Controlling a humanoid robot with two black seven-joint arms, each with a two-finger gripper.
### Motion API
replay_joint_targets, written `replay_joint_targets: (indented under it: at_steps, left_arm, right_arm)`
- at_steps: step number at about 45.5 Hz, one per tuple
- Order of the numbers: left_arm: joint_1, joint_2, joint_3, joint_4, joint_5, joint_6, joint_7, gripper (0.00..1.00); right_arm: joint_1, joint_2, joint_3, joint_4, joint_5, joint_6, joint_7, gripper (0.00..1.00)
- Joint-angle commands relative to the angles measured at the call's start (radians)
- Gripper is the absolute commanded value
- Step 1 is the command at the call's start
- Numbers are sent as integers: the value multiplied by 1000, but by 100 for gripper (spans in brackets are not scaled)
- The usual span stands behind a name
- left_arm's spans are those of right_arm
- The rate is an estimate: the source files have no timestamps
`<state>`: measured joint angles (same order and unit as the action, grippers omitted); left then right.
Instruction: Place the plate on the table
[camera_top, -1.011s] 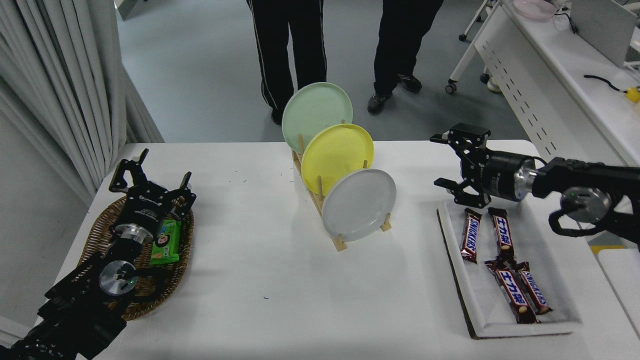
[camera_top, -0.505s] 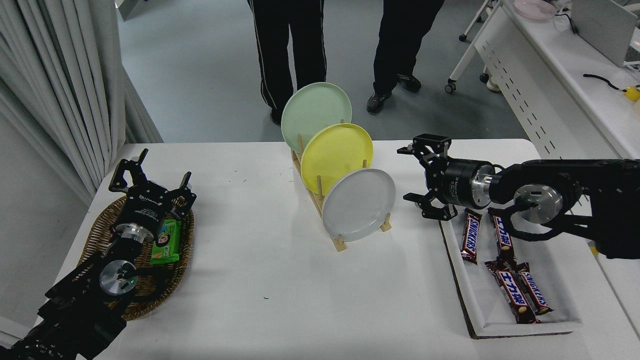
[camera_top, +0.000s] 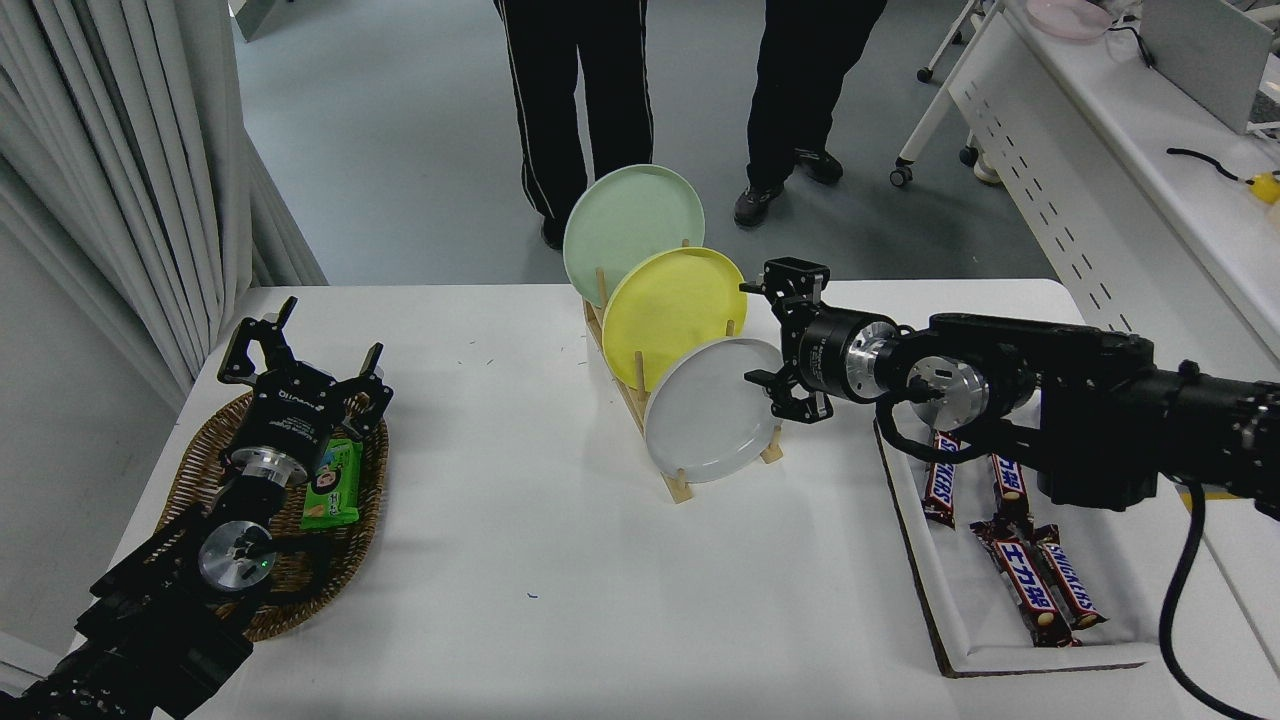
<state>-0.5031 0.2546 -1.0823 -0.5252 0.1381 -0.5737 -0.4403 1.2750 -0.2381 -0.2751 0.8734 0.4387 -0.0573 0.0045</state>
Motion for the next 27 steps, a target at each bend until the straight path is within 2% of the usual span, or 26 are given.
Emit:
replay_joint_targets:
  at_steps: [1,8,18,27]
  left_arm:
    - [0,0,1,1,0,0,0,100]
    - [0,0,1,1,0,0,0,100]
    - [0,0,1,1,0,0,0,100]
    - [0,0,1,-1,0,0,0,100]
  right_arm:
    - [-20,52,25,-57,-77,-7,-61,99]
    - [-16,62,34,-45,-126,5,-63,99]
    - [-14,63,40,-44,-132,109,-63,99]
    - [-3,56,40,-44,-133,125,-63,99]
